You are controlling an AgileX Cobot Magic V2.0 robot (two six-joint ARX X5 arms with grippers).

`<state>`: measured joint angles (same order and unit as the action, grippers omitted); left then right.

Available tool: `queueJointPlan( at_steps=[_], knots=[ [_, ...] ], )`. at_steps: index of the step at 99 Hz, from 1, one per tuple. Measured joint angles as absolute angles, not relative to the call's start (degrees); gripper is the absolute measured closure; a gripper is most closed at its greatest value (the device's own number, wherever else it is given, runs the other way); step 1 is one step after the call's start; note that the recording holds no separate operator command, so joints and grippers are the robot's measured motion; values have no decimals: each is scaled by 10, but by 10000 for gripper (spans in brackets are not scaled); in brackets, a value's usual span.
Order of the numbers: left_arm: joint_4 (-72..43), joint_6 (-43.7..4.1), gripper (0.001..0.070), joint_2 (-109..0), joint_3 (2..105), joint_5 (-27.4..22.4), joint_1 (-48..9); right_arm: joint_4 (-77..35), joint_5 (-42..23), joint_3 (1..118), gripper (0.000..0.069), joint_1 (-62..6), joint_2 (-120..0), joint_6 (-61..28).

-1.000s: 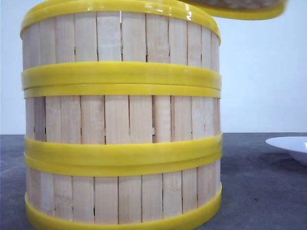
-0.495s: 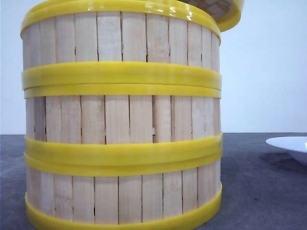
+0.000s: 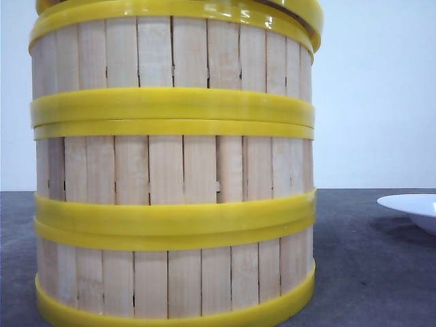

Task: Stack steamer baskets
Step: 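Lift the lid and lower it onto the top basket of the stack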

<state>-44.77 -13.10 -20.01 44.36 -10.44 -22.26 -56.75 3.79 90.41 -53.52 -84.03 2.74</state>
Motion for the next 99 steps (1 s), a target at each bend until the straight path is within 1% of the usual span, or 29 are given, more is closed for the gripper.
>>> queueJointPlan(
  at_steps=[9, 74, 99],
  knots=[
    [-448, -131, 440, -200, 444, -104, -223, -565, 30, 904, 640, -536, -844, 27],
    [-448, -131, 440, -200, 444, -104, -223, -562, 30, 907, 640, -540, -849, 24],
    [-448, -131, 440, -200, 444, -104, -223, -543, 30, 907, 640, -540, -849, 19]
  ],
)
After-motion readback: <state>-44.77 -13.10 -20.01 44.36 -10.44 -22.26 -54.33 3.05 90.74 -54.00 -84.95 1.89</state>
